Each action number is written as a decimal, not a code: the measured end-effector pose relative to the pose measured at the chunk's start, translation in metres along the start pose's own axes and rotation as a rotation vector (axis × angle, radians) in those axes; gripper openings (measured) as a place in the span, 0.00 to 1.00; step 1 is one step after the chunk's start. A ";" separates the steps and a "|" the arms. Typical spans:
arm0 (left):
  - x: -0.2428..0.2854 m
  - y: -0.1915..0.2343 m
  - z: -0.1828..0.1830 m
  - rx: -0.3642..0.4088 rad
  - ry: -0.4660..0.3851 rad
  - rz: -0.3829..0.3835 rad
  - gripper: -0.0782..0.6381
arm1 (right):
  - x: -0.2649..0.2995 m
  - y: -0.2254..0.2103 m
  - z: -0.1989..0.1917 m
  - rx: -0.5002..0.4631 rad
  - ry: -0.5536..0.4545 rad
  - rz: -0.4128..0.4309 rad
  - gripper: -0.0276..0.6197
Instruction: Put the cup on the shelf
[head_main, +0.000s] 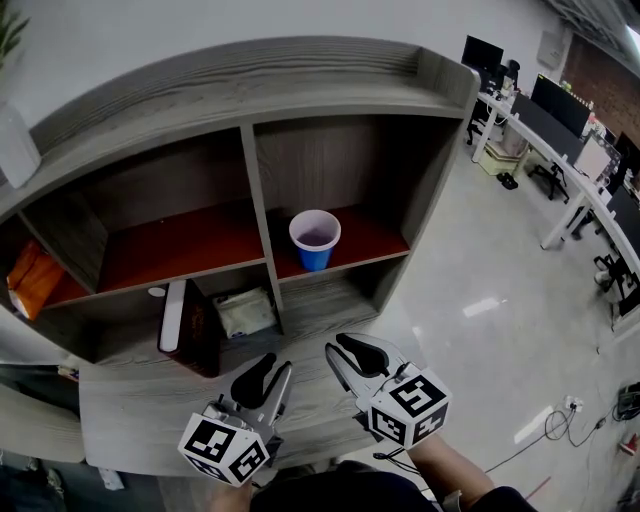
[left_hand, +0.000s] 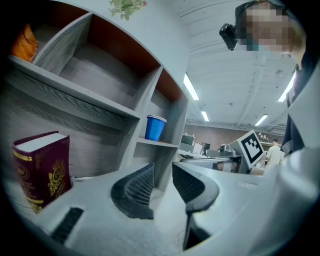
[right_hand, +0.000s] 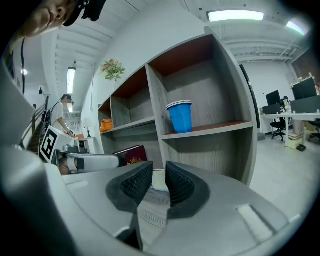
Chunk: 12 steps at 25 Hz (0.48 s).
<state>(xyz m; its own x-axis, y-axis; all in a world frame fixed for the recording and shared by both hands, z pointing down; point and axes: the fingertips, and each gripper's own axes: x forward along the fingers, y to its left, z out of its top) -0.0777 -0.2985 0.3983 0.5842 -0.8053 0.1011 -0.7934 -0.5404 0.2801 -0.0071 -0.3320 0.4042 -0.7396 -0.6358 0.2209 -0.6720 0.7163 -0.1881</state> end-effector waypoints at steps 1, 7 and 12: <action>0.000 0.001 -0.002 -0.003 0.004 0.003 0.25 | 0.001 0.001 -0.002 0.002 0.004 0.001 0.16; 0.000 0.006 -0.009 -0.033 0.014 0.017 0.23 | 0.005 0.006 -0.010 0.006 0.027 0.002 0.04; 0.000 0.009 -0.012 -0.040 0.021 0.027 0.22 | 0.008 0.010 -0.015 0.022 0.042 0.018 0.04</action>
<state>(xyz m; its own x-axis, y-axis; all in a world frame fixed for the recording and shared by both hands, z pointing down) -0.0824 -0.3003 0.4120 0.5667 -0.8137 0.1291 -0.8016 -0.5083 0.3149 -0.0192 -0.3258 0.4184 -0.7495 -0.6100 0.2572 -0.6597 0.7206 -0.2135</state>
